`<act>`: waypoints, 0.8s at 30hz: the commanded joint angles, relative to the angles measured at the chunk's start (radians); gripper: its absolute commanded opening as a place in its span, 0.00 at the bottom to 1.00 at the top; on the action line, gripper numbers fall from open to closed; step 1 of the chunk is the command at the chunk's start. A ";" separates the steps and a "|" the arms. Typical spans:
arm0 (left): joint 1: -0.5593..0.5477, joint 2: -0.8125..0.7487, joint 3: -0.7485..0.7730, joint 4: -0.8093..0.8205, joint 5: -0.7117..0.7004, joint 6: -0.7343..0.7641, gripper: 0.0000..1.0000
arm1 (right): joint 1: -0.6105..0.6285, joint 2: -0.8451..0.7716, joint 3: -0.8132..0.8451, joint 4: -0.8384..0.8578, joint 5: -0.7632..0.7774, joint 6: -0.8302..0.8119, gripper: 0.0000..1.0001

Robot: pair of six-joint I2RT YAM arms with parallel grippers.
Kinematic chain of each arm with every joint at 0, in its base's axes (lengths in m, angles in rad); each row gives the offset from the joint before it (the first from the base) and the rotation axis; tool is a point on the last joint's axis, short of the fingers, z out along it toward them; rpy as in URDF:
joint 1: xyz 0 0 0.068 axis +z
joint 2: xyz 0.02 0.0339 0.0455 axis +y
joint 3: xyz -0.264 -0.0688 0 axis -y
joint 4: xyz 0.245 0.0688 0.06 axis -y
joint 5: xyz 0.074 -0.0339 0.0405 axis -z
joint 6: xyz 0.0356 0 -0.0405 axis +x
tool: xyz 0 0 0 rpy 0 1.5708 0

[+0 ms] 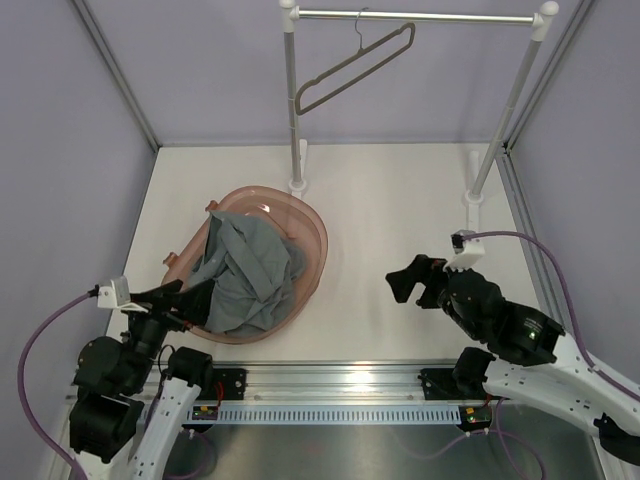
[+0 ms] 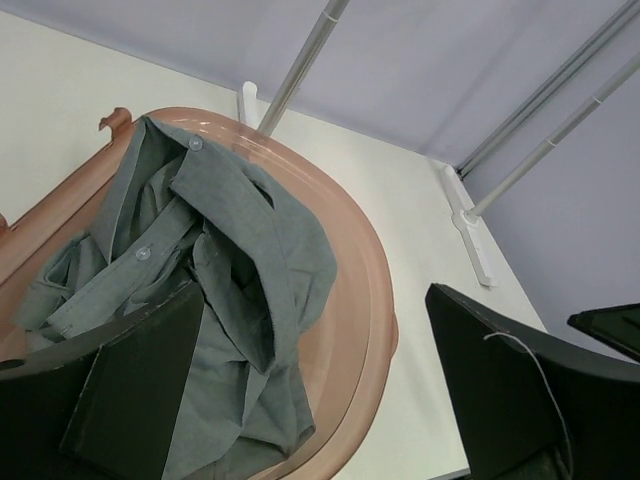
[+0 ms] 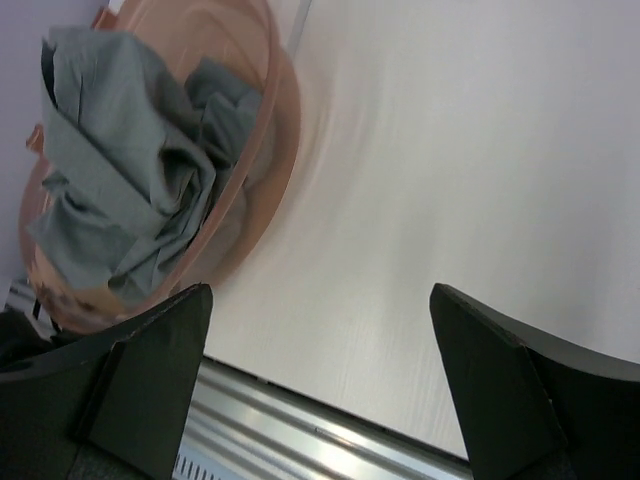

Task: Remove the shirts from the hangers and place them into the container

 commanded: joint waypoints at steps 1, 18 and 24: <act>0.006 -0.084 -0.034 0.023 -0.022 -0.044 0.99 | 0.005 -0.086 -0.037 -0.045 0.317 0.079 0.99; 0.006 -0.161 -0.143 0.100 -0.005 -0.178 0.99 | 0.007 -0.571 -0.340 0.207 0.272 -0.083 0.99; 0.004 -0.163 -0.144 0.091 -0.003 -0.182 0.99 | 0.005 -0.669 -0.371 0.219 0.223 -0.111 0.99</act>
